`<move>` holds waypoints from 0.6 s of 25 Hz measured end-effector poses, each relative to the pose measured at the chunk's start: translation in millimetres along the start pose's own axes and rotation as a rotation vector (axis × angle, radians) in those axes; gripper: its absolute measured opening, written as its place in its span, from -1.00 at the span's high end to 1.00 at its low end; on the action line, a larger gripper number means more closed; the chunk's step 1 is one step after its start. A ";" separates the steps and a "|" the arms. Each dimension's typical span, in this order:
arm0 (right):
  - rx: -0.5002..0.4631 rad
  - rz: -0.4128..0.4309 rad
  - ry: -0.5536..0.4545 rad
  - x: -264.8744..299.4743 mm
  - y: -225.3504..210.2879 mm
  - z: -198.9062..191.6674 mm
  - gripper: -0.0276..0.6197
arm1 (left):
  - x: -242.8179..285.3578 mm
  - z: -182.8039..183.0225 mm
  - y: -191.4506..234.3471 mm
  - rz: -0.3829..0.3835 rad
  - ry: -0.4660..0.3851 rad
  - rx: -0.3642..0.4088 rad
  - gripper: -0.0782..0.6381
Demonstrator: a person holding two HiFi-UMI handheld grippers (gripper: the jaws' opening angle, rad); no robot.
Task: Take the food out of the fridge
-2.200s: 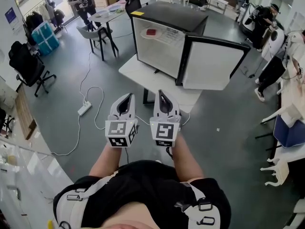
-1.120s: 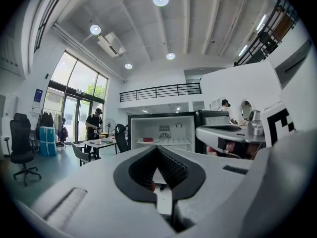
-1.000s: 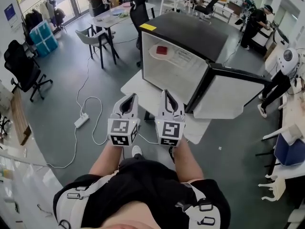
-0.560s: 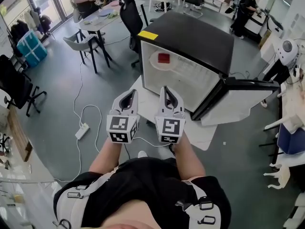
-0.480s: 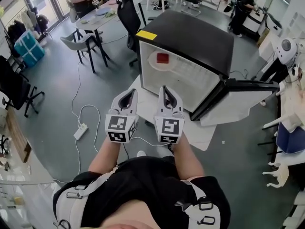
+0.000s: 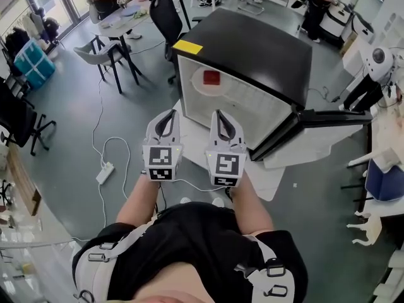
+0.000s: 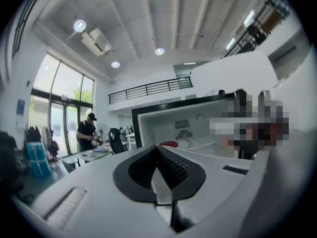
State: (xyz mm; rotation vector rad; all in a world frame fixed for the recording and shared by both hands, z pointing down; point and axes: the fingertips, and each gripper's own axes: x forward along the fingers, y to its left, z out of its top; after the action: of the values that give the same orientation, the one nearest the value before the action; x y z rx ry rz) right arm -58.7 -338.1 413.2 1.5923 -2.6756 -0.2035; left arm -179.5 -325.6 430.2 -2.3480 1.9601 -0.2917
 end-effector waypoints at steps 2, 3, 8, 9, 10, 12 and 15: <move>-0.004 0.004 0.011 0.5 -5.9 -4.9 0.89 | 11.2 -0.6 -2.7 0.024 0.001 0.113 0.79; 0.000 0.010 0.018 1.0 -8.4 -7.5 0.89 | 17.5 -2.5 -7.1 0.005 0.005 0.152 0.79; 0.019 -0.001 0.037 -1.6 -24.5 -15.9 0.89 | 48.7 -16.8 -29.8 -0.121 0.071 0.370 0.62; 0.018 -0.006 0.038 -2.7 -28.2 -17.0 0.89 | 54.3 -22.2 -33.9 -0.137 0.093 0.432 0.51; 0.019 -0.011 0.039 -3.9 -31.8 -18.1 0.89 | 59.7 -28.0 -37.7 -0.150 0.115 0.494 0.45; 0.021 -0.022 0.041 -6.9 -39.1 -19.8 0.89 | 69.5 -40.1 -45.1 -0.177 0.156 0.611 0.38; 0.012 -0.043 0.046 -12.6 -49.5 -22.3 0.89 | 84.5 -54.5 -53.9 -0.205 0.195 0.769 0.34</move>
State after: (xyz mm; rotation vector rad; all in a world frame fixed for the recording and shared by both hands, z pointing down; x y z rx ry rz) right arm -7.5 -352.6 429.8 1.6377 -2.6157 -0.1507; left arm -123.3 -394.7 501.5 -2.0236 1.2994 -1.0935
